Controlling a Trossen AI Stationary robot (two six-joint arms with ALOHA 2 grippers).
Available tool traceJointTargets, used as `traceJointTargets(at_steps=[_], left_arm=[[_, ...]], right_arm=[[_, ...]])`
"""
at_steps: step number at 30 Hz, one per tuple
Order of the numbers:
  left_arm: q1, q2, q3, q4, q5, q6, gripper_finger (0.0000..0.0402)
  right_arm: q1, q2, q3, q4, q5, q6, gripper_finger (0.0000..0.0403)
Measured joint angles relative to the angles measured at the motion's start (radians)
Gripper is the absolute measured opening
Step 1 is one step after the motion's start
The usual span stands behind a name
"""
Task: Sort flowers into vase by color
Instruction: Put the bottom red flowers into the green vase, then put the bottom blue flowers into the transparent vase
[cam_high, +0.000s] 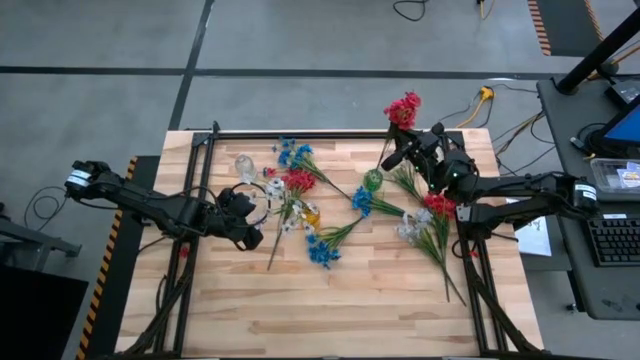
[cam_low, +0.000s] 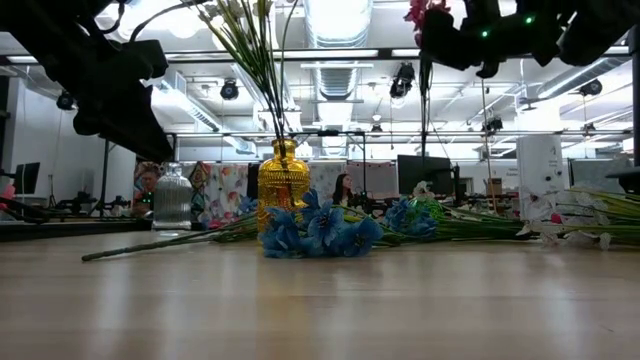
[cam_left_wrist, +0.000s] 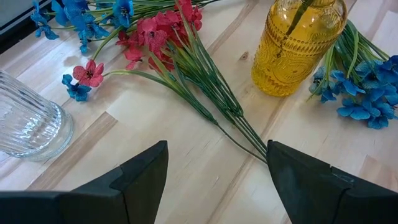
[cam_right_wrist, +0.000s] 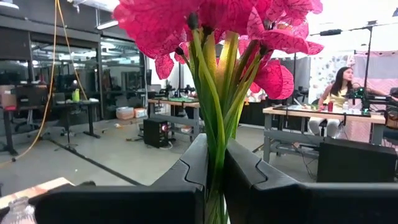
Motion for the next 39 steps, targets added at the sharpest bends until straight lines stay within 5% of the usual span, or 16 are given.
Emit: traceJointTargets(at_steps=[13, 39], left_arm=[[0.0, 0.0, 0.0, 0.0, 0.0, 0.0, 0.0259], [0.0, 0.0, 0.0, 0.002, 0.0, 0.0, 0.0259]], right_arm=[[0.0, 0.068, -0.001, -0.013, 0.016, 0.056, 0.0037], [0.001, -0.027, -0.001, -0.454, 0.052, 0.19, 0.0213]])
